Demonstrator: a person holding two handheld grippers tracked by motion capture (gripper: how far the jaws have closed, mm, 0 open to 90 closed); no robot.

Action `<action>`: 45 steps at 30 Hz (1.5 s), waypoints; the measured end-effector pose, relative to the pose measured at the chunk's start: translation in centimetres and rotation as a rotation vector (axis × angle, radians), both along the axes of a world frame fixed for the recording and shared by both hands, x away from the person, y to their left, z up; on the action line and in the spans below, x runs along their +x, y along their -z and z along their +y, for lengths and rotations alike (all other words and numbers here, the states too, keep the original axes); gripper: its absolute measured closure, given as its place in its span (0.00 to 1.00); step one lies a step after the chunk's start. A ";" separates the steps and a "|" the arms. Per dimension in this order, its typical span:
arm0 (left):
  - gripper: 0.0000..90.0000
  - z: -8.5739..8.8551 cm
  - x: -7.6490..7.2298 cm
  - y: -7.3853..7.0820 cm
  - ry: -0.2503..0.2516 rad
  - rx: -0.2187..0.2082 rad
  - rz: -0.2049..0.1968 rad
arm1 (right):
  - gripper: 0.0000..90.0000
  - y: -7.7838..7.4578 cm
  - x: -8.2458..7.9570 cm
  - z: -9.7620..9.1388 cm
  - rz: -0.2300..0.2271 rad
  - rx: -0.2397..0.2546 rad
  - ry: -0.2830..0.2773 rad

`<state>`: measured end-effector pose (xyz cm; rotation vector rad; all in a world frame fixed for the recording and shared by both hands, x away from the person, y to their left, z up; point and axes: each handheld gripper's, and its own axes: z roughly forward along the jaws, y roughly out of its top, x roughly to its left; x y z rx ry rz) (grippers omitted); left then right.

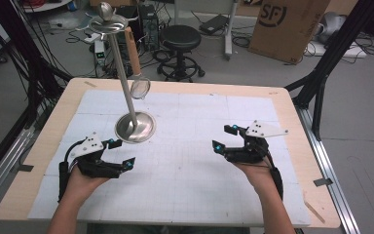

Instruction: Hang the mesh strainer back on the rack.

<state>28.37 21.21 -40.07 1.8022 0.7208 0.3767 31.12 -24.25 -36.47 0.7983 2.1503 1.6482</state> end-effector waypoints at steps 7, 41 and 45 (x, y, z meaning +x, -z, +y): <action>0.19 0.0 0.0 0.1 0.003 0.001 0.003 | 0.25 1.6 -1.2 -1.1 0.009 -0.002 0.028; 0.19 -0.1 -0.1 0.5 0.001 0.006 0.003 | 0.21 6.3 -2.3 -2.7 0.109 -0.007 0.066; 0.19 -0.1 0.0 0.4 -0.001 0.008 -0.001 | 0.21 6.4 -2.4 -2.5 0.112 -0.015 0.059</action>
